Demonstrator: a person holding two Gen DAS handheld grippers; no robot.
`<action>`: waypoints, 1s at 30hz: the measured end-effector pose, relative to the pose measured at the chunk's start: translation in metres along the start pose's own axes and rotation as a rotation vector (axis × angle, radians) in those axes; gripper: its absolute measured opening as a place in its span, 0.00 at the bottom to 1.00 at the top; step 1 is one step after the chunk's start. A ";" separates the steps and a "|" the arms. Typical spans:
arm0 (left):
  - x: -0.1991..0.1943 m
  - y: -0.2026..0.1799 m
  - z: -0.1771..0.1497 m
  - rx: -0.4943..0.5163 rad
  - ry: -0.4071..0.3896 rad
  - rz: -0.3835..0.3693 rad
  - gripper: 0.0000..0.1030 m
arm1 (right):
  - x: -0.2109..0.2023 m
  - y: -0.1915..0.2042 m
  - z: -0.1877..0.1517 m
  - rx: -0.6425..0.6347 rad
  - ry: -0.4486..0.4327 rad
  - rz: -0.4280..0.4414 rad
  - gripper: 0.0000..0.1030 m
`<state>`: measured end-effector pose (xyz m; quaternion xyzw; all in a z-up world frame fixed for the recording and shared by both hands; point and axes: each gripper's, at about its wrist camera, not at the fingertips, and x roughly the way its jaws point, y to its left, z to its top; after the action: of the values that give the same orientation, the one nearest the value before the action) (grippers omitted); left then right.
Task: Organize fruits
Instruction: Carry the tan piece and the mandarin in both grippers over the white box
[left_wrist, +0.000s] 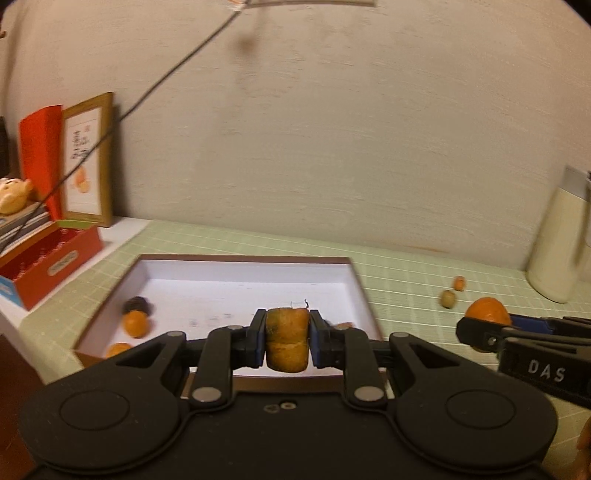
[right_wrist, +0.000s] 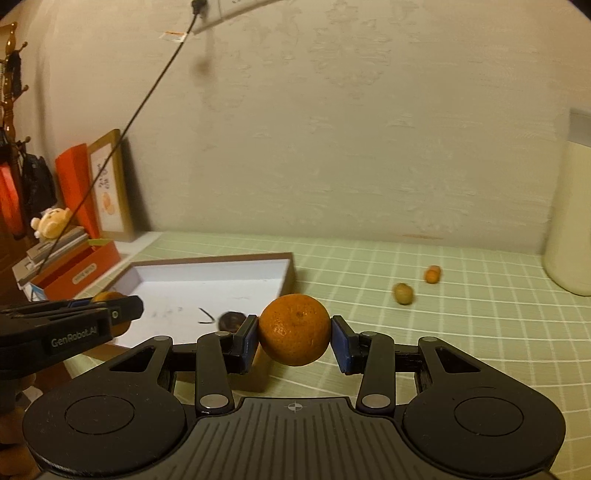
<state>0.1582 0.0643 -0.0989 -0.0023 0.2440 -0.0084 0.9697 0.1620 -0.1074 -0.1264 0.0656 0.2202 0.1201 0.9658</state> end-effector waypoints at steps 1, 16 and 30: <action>-0.001 0.006 0.000 -0.001 0.000 0.012 0.12 | 0.002 0.005 0.001 -0.004 -0.001 0.008 0.41; -0.005 0.077 0.007 -0.047 -0.002 0.129 0.12 | 0.035 0.061 0.013 -0.060 -0.018 0.066 0.41; 0.023 0.109 0.016 -0.057 -0.007 0.137 0.12 | 0.067 0.069 0.017 -0.071 -0.024 0.015 0.41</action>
<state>0.1876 0.1727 -0.0966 -0.0133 0.2403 0.0652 0.9684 0.2140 -0.0248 -0.1257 0.0343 0.2037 0.1340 0.9692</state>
